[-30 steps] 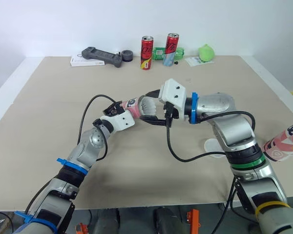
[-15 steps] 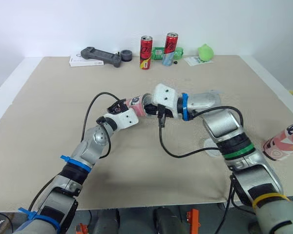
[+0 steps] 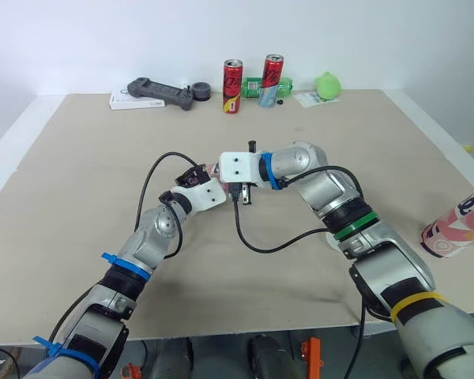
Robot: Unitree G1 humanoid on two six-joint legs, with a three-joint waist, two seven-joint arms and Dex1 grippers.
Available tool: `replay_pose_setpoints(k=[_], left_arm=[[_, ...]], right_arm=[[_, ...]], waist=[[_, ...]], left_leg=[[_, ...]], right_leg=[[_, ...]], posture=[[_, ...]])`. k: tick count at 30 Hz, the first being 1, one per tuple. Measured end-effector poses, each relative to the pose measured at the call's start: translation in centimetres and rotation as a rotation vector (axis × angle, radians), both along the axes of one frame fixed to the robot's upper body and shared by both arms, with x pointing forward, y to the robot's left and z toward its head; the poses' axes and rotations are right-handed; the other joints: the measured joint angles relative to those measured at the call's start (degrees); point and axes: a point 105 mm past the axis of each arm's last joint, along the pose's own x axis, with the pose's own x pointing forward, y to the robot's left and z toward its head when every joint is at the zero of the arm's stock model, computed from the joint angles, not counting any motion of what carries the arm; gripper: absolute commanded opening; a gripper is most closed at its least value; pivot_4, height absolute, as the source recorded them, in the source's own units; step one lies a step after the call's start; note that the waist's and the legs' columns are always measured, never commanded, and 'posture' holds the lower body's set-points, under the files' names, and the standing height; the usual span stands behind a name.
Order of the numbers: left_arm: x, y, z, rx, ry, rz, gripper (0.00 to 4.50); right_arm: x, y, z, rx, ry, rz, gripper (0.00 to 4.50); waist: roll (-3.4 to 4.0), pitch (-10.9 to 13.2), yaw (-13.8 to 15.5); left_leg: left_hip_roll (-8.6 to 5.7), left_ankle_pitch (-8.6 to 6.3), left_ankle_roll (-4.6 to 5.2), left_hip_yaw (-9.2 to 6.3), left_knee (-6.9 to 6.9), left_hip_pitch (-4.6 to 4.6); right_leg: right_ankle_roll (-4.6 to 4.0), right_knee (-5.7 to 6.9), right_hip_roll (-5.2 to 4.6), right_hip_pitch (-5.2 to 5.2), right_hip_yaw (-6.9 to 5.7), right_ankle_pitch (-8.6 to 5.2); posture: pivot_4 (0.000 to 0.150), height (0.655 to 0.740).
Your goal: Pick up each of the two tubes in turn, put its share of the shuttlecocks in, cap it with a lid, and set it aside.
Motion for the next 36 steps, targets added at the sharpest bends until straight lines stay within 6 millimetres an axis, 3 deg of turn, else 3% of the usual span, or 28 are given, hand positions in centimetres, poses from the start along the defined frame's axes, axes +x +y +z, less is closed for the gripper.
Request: replay_pose_setpoints(k=[5,11,19,24,27,31,34,36], left_arm=[[-0.3,-0.4,0.3,-0.006,-0.014,-0.017,2.98],[-0.4,-0.7,0.7,-0.02,-0.023,-0.026,2.98],[-0.7,-1.4,0.9,-0.03,-0.035,-0.053,2.98],[-0.8,-1.5,0.8,-0.099,-0.006,-0.052,2.98],[-0.8,-1.4,0.8,-0.16,0.015,-0.049,2.98],[-0.7,-1.1,1.0,-0.254,0.052,-0.054,2.98],[-1.2,-1.9,1.4,-0.447,0.132,-0.104,2.98],[-1.8,-2.5,1.8,-0.606,0.197,-0.163,2.98]], right_arm=[[-1.0,-0.5,0.7,0.043,0.041,0.011,0.1],[-2.5,-1.9,3.0,0.102,0.04,0.018,0.1],[-4.1,-3.9,4.1,0.183,0.075,-0.006,0.1],[-6.0,-7.9,4.6,0.373,0.217,-0.082,0.1],[-6.6,-10.3,5.2,0.442,0.255,-0.146,1.01],[-6.9,-13.2,5.0,0.488,0.295,-0.251,2.78],[-6.5,-16.7,3.4,0.496,0.314,-0.426,4.24],[-6.4,-19.6,1.5,0.49,0.336,-0.57,4.43]], waist=[[0.0,0.0,0.3],[0.0,0.0,0.4],[0.0,0.0,0.4],[-0.01,0.0,0.5],[-0.01,0.0,0.5],[-0.01,0.0,0.5],[-0.02,0.0,0.5],[-0.02,0.0,0.5]], left_leg=[[-0.03,0.01,-0.01,-0.02,0.01,-0.19],[-0.08,-0.01,-0.04,-0.11,-0.02,-0.29],[-0.1,-0.01,-0.04,-0.11,0.0,-0.29],[-0.16,-0.01,-0.04,-0.15,0.0,-0.33],[-0.17,-0.01,-0.04,-0.14,0.01,-0.33],[-0.16,-0.01,-0.04,-0.13,0.02,-0.31],[-0.17,-0.01,-0.04,-0.09,0.06,-0.31],[-0.19,-0.01,-0.04,-0.09,0.06,-0.32]], right_leg=[[0.04,-0.02,-0.02,-0.07,0.0,-0.03],[-0.01,-0.06,-0.03,-0.07,0.0,-0.07],[0.01,-0.07,-0.05,-0.06,0.0,-0.09],[-0.04,-0.08,-0.13,-0.02,-0.01,-0.08],[-0.01,-0.09,-0.14,-0.02,-0.01,-0.08],[0.02,-0.09,-0.14,-0.02,-0.01,-0.09],[0.09,-0.13,-0.18,0.01,-0.01,-0.1],[0.08,-0.15,-0.21,0.04,-0.01,-0.1]], posture=[[0.15,0.74],[0.15,0.74],[0.15,0.74],[0.15,0.74],[0.15,0.74],[0.15,0.74],[0.15,0.74],[0.15,0.74]])
